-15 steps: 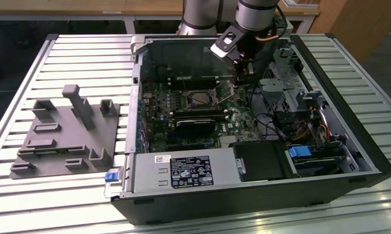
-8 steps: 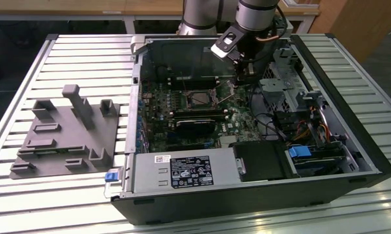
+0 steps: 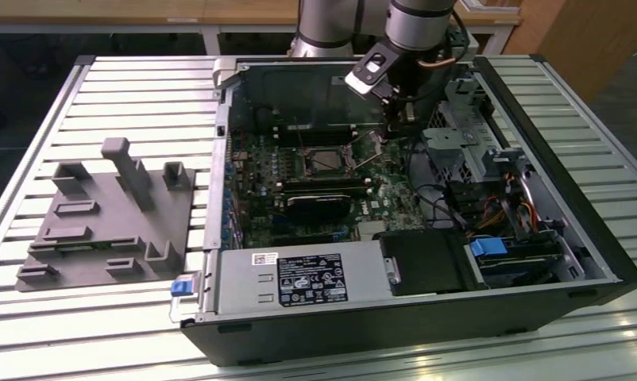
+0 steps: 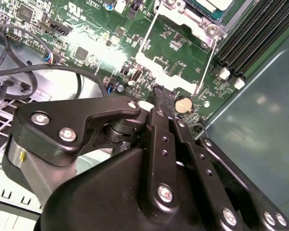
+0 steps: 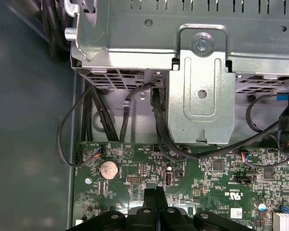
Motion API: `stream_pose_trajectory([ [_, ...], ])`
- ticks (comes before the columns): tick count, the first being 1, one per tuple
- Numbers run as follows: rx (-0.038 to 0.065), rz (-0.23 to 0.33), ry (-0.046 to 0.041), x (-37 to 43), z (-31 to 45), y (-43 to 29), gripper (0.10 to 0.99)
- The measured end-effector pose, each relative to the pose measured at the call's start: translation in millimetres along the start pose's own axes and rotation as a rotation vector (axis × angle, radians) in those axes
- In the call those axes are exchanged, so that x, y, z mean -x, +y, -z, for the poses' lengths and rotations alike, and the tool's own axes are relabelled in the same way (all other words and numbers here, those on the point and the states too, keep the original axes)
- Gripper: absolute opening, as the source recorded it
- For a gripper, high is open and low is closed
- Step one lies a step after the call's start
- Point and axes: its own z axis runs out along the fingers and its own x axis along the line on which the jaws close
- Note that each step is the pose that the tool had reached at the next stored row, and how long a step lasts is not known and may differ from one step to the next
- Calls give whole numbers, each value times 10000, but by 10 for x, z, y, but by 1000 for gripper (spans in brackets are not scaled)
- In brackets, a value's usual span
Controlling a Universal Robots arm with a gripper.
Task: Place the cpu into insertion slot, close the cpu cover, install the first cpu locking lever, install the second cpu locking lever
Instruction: 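Close the cpu cover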
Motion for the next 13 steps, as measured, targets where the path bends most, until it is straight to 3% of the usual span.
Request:
stream_pose_trajectory([
  [13,-49,0,-14,-36,-98,39,106],
])
